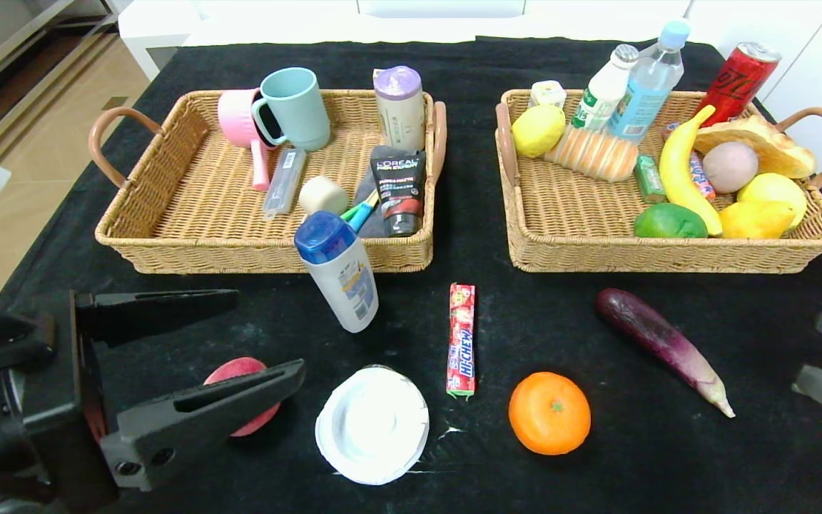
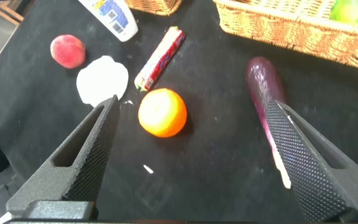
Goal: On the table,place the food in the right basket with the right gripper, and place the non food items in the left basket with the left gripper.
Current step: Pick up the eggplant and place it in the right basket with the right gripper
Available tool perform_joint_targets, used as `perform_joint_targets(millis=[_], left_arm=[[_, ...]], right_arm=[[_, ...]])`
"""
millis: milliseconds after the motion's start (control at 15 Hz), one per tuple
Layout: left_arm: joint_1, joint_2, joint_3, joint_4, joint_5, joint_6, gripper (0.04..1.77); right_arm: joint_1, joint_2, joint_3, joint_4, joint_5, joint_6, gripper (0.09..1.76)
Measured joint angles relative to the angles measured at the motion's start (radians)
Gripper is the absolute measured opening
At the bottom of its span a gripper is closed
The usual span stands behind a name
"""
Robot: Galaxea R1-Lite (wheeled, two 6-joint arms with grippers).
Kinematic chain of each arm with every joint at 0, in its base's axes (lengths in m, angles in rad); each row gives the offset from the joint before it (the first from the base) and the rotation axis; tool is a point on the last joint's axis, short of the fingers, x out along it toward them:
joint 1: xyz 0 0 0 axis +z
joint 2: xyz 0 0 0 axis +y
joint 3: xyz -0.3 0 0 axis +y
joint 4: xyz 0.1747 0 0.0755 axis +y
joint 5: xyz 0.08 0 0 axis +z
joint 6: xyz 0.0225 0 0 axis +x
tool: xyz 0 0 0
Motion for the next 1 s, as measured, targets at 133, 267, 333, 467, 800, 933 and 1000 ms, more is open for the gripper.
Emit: perform_joint_targets(millis=[133, 267, 333, 467, 800, 933, 1000], left_arm=[[0.002, 0.004, -0.001, 0.000, 0.000, 0.005, 1.72], [-0.001, 0.009, 0.001, 0.000, -0.002, 0.006, 1.72], [-0.005, 0.010, 0.000, -0.001, 0.000, 0.005, 1.72], [-0.010, 0.007, 0.001, -0.001, 0.003, 0.005, 1.72], [-0.016, -0.005, 0.005, 0.000, 0.001, 0.007, 1.72], [-0.017, -0.007, 0.006, 0.001, 0.000, 0.008, 1.72], [-0.017, -0.009, 0.007, 0.002, 0.000, 0.008, 1.72]], right_arm=[[0.007, 0.018, -0.007, 0.000, -0.024, -0.001, 1.71], [0.012, 0.031, -0.010, 0.001, -0.060, -0.002, 1.71], [0.013, 0.034, -0.012, 0.007, -0.091, -0.004, 1.71], [0.019, 0.052, -0.024, 0.020, -0.185, -0.025, 1.71], [0.068, 0.144, -0.072, 0.084, -0.388, -0.099, 1.71], [0.072, 0.197, -0.124, 0.111, -0.405, -0.132, 1.71], [0.076, 0.227, -0.158, 0.156, -0.426, -0.150, 1.71]])
